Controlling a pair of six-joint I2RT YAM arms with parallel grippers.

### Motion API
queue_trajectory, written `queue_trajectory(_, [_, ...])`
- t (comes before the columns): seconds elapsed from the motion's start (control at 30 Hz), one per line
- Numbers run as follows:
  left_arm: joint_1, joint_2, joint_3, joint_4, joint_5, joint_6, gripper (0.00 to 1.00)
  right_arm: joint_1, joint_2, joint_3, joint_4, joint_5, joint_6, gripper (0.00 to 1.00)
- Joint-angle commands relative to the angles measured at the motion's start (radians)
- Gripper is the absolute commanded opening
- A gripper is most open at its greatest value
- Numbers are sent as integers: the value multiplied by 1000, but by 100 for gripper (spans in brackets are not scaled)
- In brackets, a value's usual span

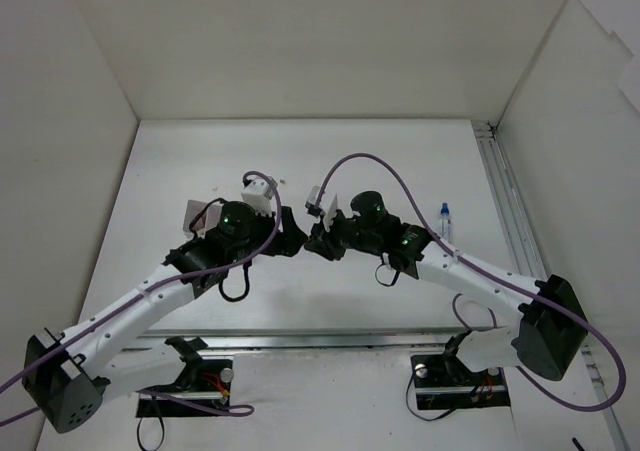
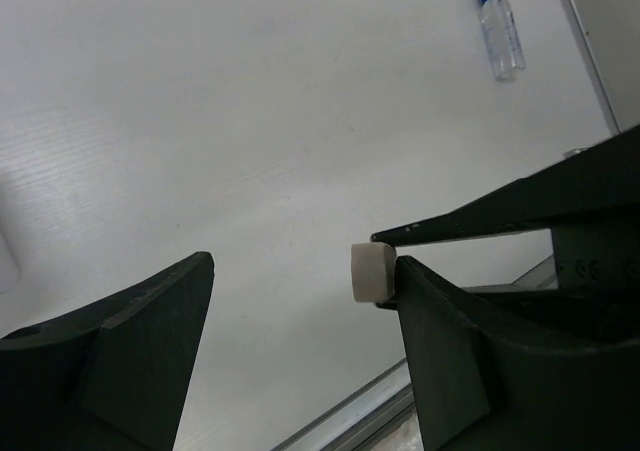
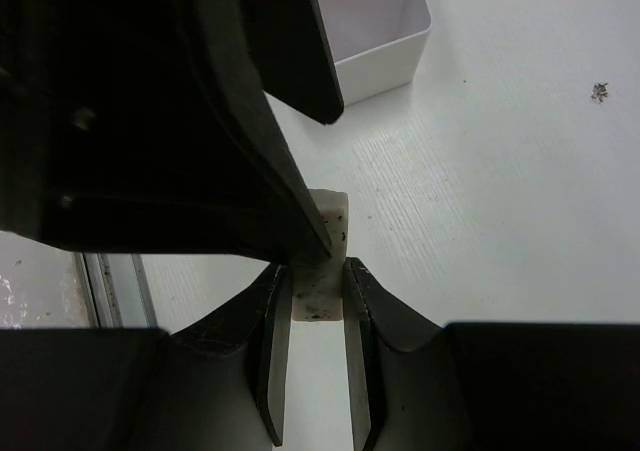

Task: Sort the stationery into containers
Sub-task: Place the stationery in the storage box.

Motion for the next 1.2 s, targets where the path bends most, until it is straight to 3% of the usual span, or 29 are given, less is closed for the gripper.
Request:
queue_trajectory(0.0, [-4,50,75,61,37,26,68,10,-31,54,77,-13,-16,0])
queue_trajectory(0.1, [-13,77,87,63,41,26,58,15,-39,51,86,-1,-13,0])
queue_trajectory(0.27, [-13,83,81,82,67,25,16,15,-42,42,107,34,1,0])
queue_trajectory(0.3, [-13,81,81,82,75,26,3,15,-43,39,118,54,12,0])
queue_trajectory(0.33, [-13,77,78,84,78,26,0,19,-43,36,124,67,15,0])
queue_trajectory(0.4, [-13,74,73,89,86,28,0,13,-50,23,153,99,30,0])
queue_trajectory(0.47, [-13,58,63,98,89,26,0,16,-57,16,164,128,43,7])
queue_trajectory(0.53, [-13,35,53,95,72,26,0,15,-62,14,166,153,52,30])
queue_trajectory(0.57, [-13,26,53,89,58,26,0,15,-65,13,164,183,70,47])
queue_trajectory(0.6, [-13,15,55,80,11,26,0,15,-68,13,160,196,78,80])
queue_trajectory(0.63, [-13,-3,63,52,-15,29,0,18,-73,13,155,214,84,98])
queue_trajectory(0.73, [-13,-43,86,-38,-187,26,0,13,-89,10,137,332,133,98])
queue_trajectory(0.87, [40,-84,104,-157,-429,-3,0,13,-129,3,40,620,211,98])
queue_trajectory(1.0, [141,-112,98,-200,-492,-14,0,0,-172,-35,0,797,280,98])
queue_trajectory(1.17, [275,-59,109,-200,-483,5,0,-45,-252,-86,-32,762,311,98])
